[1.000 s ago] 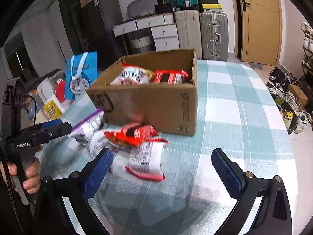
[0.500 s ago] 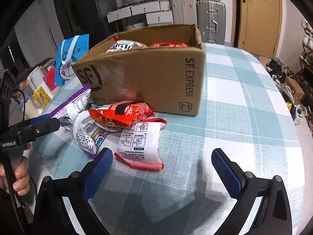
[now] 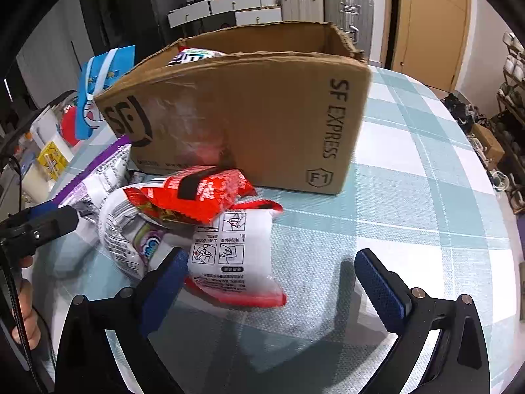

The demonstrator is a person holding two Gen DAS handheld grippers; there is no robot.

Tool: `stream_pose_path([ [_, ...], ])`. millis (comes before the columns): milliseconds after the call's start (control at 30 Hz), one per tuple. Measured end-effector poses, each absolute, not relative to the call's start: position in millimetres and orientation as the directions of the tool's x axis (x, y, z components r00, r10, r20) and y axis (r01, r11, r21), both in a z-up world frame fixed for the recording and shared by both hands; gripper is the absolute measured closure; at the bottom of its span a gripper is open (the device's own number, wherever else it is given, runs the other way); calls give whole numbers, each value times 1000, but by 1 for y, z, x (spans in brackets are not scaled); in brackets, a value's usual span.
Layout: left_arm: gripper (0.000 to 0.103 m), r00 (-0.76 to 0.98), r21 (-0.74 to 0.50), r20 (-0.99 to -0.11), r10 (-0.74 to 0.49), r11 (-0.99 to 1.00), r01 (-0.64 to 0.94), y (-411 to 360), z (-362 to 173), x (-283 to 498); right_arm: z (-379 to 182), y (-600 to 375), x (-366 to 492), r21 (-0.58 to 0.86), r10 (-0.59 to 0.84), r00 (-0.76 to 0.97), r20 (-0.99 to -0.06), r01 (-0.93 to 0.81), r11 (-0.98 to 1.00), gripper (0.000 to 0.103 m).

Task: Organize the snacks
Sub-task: 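Grasp the white-and-red packet with the right gripper while the left gripper grasps the purple-pink bag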

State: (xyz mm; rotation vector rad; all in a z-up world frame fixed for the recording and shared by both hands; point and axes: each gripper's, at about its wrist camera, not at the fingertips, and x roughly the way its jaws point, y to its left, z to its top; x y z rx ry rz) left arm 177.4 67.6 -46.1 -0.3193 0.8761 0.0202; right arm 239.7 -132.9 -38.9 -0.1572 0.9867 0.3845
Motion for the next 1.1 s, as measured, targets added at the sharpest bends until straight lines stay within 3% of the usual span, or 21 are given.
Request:
stream_pose_path([
  [200,1,638,-280,-759,-126,949,-146,67,-51,180,-39,-141,237,48,253,491,-834,-391,919,2],
  [300,1,641,-285,-757,-129,947,-146,66,-51,180,-38,-142,236,50,261,494,-830,-401,915,9],
  [533,1,642,-287,-755,-134,948,-140,64,-50,179,-38,-135,232,80,300,470,-830,-432,898,29],
  [667,1,634,-290,-761,-137,946,-144,64,-51,180,-37,-133,231,121,347,451,-822,-456,882,52],
  [833,1,635,-295,-760,-140,944,-146,65,-52,180,-34,-137,222,136,366,447,-816,-466,874,58],
  [1100,1,624,-321,-766,-153,933,-165,68,-54,189,-23,-157,198,106,351,502,-791,-452,886,58],
])
